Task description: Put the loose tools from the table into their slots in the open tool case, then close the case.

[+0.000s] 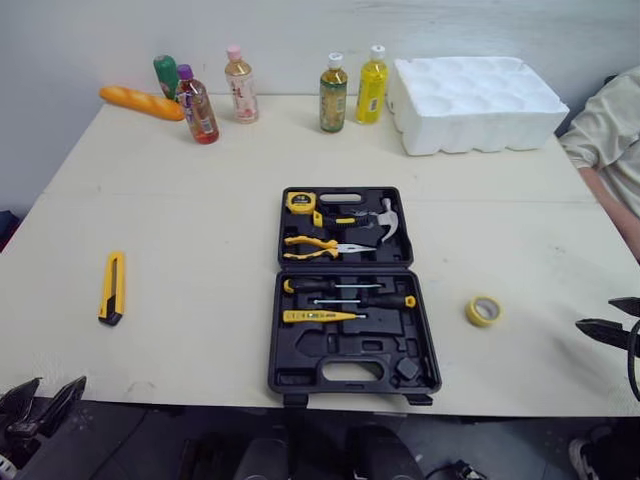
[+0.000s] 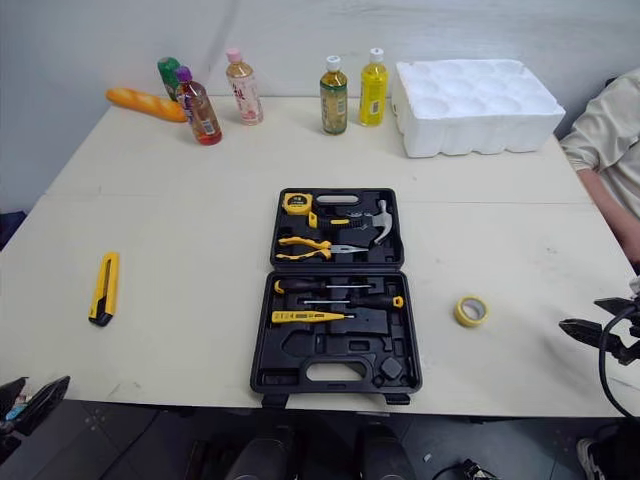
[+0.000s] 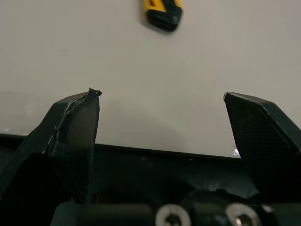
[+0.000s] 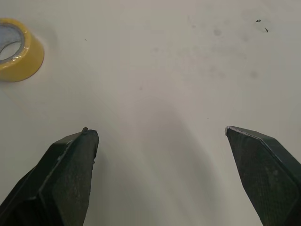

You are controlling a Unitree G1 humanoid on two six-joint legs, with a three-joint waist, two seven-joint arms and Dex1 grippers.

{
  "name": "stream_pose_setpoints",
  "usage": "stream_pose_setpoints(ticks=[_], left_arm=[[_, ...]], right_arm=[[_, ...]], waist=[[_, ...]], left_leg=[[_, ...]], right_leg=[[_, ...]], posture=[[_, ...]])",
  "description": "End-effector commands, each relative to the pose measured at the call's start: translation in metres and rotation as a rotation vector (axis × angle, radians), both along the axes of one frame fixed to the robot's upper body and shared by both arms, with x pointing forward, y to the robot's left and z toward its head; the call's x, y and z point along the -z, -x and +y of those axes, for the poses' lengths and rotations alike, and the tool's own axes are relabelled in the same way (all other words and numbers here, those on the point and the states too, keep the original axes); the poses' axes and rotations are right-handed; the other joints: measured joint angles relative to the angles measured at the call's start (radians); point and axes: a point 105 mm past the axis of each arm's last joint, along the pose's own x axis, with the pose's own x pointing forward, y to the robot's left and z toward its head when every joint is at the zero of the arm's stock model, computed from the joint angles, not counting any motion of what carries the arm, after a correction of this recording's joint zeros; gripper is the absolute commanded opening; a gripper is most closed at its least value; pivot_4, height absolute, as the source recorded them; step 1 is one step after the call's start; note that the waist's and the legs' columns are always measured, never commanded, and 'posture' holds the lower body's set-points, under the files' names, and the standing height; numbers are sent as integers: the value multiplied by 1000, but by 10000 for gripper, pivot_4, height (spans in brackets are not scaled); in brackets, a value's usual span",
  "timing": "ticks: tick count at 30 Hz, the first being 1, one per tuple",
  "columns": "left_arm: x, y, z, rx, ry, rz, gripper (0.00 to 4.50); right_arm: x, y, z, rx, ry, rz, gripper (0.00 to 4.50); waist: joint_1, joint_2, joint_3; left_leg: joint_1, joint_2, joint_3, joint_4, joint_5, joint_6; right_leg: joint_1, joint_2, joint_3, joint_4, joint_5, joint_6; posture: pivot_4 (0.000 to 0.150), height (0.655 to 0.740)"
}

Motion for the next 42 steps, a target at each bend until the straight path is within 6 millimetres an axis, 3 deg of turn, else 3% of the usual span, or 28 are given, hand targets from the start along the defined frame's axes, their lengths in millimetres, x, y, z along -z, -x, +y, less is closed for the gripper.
stream_pose_setpoints(ticks=[1, 4, 7, 11, 17, 20, 29, 34, 42], left_arm=[[-6, -9, -2, 6, -30, -27, 44551], [-10, -27, -5, 5, -49, -28, 44551], [-12, -46, -16, 37, -84, 2, 44551], [-23, -74, -22, -20, -98, 24, 44551], [-29, -98, -9, -154, -82, 115, 44551], [-28, -110, -3, -175, -107, 155, 44551], [-14, -134, -1, -146, -90, 275, 44551], [-6, -137, -16, -88, -65, 300, 44551], [-9, -148, -24, -34, -100, 303, 44551]], right_arm=[[-18, -7, 0, -33, 38, -41, 45000], [-27, -13, 14, -96, 28, -67, 45000], [-41, -21, 43, -191, -24, -107, 45000], [-55, -23, 111, -438, -84, -132, 45000], [-88, -6, 218, -829, -172, -190, 45000], [-93, 2, 253, -980, -181, -193, 45000], [-104, 10, 312, -1224, -266, -231, 45000], [-101, 9, 323, -1251, -279, -246, 45000], [-101, 3, 327, -1256, -269, -266, 45000]], waist=[[0, 0, 0], [2, 1, 0], [1, 2, -1], [-4, 3, -1], [-9, 2, -1], [-5, 2, -1], [1, 0, -1], [2, 0, -1], [7, 0, -1]], left_leg=[[0, 0, 0, 0, 0, 0], [0, 0, 0, 0, 0, 0], [0, 0, 0, 0, 0, 0], [0, 0, 0, 0, 0, -1], [-1, 0, -1, 0, 1, -2], [-1, 0, -1, 1, 2, -4], [-3, 0, -2, 1, 1, -4], [-3, 0, -1, 1, 1, -5], [-2, 0, -2, 1, 1, -5]], right_leg=[[0, 0, 0, -1, 0, 0], [0, 0, -1, 0, 0, 0], [0, 0, -1, 1, 0, 0], [-1, 0, 0, 3, 0, 0], [-2, 1, 0, 4, 0, 0], [-2, 1, -1, 4, 0, 0], [-3, 1, -1, 2, 0, 0], [-3, 0, -1, 3, 0, 0], [-3, 0, -2, 3, 0, 0]], posture=[[1500, 7400], [1500, 7400], [1500, 7400], [1500, 7400], [1500, 7400], [1500, 7400], [1500, 7400], [1500, 7400], [1500, 7400]])
